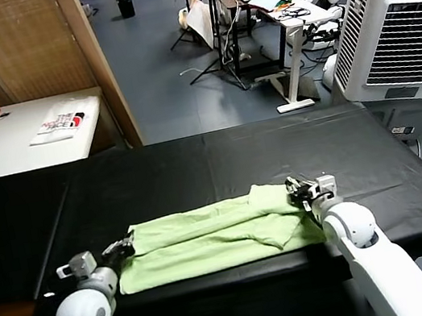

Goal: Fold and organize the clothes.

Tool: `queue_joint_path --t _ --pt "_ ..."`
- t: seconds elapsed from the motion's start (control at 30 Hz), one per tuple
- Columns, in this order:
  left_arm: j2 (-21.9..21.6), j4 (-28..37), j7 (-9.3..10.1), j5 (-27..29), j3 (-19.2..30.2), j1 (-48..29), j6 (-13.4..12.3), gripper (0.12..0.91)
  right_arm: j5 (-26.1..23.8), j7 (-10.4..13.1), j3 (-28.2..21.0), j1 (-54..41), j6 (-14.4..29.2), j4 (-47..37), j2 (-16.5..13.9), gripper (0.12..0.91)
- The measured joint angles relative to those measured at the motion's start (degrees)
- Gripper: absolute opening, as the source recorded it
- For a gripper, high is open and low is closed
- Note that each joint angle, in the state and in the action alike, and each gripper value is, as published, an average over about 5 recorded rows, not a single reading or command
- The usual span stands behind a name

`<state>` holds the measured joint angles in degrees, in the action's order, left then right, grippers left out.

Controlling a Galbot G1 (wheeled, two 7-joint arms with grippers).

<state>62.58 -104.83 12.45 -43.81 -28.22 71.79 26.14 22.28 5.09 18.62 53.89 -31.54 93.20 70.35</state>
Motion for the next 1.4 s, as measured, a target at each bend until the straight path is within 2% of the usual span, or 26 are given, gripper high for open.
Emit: queue_joint_path --t 0.13,0.27,0.33,0.4,0.63,0.73,0.8,1.0,1.3,1.4 --pt "0.7 1.3 -0.78 4.8 0.6 -1.1 -2.2 0.133 -1.3 0.2 -0.2 -0.7 1.7 -1.1 1.0 0.180" --pt "1.1 3.0 -1.37 9.8 1.0 -2.6 -3.7 0.133 -1.3 -1.6 -0.2 -0.8 1.9 -1.2 1.1 0.180" --pt "1.1 3.4 -1.59 10.7 1.0 -3.3 -4.0 0.141 -1.4 -3.0 0.0 -0.4 2.0 -0.7 0.6 0.220" --pt "0.9 3.5 -1.89 11.1 0.8 -3.7 -4.1 0.191 -1.4 -4.2 0.4 0.2 2.1 0.1 0.0 0.293" --pt "-0.4 2.7 -2.13 10.5 -0.7 -3.5 -4.0 0.560 -0.3 -5.0 2.6 3.5 2.3 4.7 -3.1 0.680" --pt "-0.8 1.6 -2.01 9.0 -1.7 -2.6 -3.7 0.711 0.3 -5.0 3.7 5.6 2.3 7.2 -4.4 0.775" --pt "-0.7 0.5 -1.90 7.4 -2.5 -1.5 -3.4 0.774 0.5 -5.0 4.2 6.9 2.3 8.8 -5.0 0.791" --pt "1.1 -3.8 -1.77 3.5 -4.4 3.6 -2.9 0.798 0.8 -5.1 4.6 9.9 2.1 13.0 -5.3 0.798" --pt "3.8 -4.9 -2.59 5.3 -5.3 9.1 -4.7 0.794 0.7 -5.1 4.6 12.0 2.1 17.4 -5.3 0.798" --pt "4.3 -4.7 -3.14 6.1 -5.4 9.7 -5.2 0.720 0.3 -5.1 4.7 12.4 2.3 18.1 -5.3 0.798"
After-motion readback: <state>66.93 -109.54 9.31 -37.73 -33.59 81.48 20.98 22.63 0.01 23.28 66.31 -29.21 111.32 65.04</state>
